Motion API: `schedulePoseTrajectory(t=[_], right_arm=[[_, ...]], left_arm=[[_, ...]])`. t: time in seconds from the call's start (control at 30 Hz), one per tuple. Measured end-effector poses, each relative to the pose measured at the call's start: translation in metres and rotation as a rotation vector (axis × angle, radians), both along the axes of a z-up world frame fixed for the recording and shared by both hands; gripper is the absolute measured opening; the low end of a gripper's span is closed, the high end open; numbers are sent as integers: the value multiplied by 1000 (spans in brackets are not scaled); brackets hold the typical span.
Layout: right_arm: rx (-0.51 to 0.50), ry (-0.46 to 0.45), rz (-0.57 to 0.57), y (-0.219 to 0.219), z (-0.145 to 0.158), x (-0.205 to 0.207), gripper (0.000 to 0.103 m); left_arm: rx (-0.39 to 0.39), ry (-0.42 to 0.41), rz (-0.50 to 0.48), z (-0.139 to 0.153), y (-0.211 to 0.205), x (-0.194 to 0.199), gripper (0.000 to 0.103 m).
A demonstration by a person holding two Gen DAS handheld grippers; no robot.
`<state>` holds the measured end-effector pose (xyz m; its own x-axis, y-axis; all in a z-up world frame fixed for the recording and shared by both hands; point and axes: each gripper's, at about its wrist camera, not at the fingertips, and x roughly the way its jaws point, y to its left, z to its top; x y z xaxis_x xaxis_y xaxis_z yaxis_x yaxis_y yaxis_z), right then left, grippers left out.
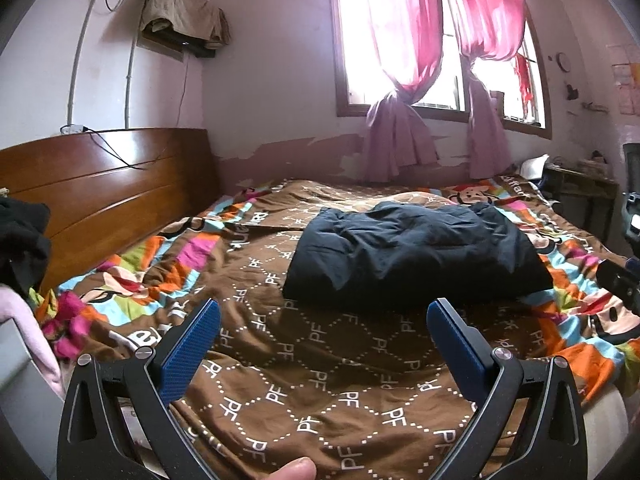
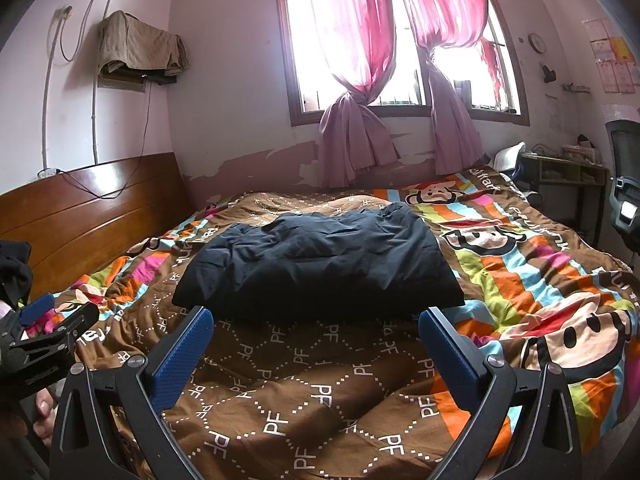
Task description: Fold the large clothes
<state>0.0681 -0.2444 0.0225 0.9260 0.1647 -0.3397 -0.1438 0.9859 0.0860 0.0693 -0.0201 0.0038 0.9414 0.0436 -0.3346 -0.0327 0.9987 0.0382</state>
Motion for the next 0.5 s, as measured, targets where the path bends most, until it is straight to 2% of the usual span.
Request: schedulePoseTrajectory(t=[0.5], right_arm=[[-5,0,1,4,2,2,103]], left_arm=[[4,-9,10,-3,1,-1,101]])
